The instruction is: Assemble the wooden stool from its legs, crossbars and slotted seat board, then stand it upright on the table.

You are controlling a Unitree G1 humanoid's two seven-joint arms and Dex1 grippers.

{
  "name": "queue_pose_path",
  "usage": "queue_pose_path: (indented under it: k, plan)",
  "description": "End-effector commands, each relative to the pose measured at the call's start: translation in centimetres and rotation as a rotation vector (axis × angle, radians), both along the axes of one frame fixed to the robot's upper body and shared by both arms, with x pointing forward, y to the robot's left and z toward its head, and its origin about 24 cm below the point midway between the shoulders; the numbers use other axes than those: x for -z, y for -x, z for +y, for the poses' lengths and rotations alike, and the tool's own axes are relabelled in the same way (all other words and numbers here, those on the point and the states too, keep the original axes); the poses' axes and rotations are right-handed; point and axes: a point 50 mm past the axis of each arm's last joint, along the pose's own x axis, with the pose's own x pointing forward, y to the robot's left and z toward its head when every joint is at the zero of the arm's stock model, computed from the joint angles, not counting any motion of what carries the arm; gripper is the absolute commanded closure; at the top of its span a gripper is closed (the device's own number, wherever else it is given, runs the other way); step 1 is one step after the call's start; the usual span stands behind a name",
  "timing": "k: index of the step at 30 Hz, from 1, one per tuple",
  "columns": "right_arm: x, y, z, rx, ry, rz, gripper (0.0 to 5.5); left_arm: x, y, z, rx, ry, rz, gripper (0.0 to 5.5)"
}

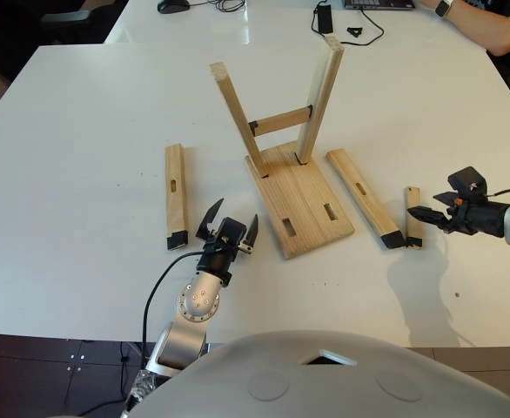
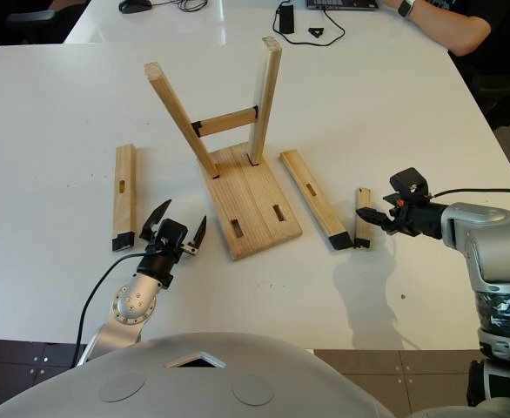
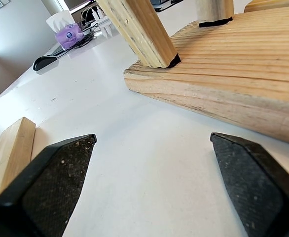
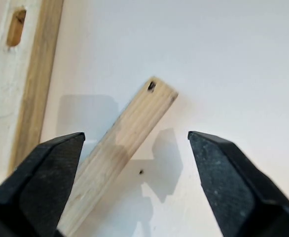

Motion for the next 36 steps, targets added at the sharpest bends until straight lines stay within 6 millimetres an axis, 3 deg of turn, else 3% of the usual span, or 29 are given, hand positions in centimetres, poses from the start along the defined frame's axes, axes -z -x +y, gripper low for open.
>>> queue_pose_path:
  k: [1, 11, 16, 27, 32, 36]
  plan:
    - [1.1, -1.1, 0.4, -0.034, 0.056, -0.068, 1.63, 2.2, 0.8, 0.7, 0.03, -0.085, 0.14, 1.19]
    - [2.6, 1.8, 0.1, -0.016, 0.054, 0.013, 1.63, 2.5, 1.0, 1.3, 0.02, -0.103, 0.158, 1.19]
    - [2.9, 2.5, 1.0, -0.036, 0.046, 0.033, 1.63, 2.4, 0.8, 1.2, 0.011, -0.098, 0.151, 1.19]
    - [3.7, 3.1, 1.6, -0.009, 0.046, 0.024, 3.41, 1.7, -0.1, 2.0, 0.039, -0.107, 0.134, 1.19]
    - [4.1, 1.6, 1.6, -0.024, 0.103, -0.063, 4.21, 0.7, -0.8, 2.9, 0.031, -0.087, 0.119, 1.19]
    - [3.3, -0.4, 1.8, -0.03, 0.092, -0.168, 4.22, -0.8, -1.6, 3.2, 0.055, -0.042, 0.099, 1.19]
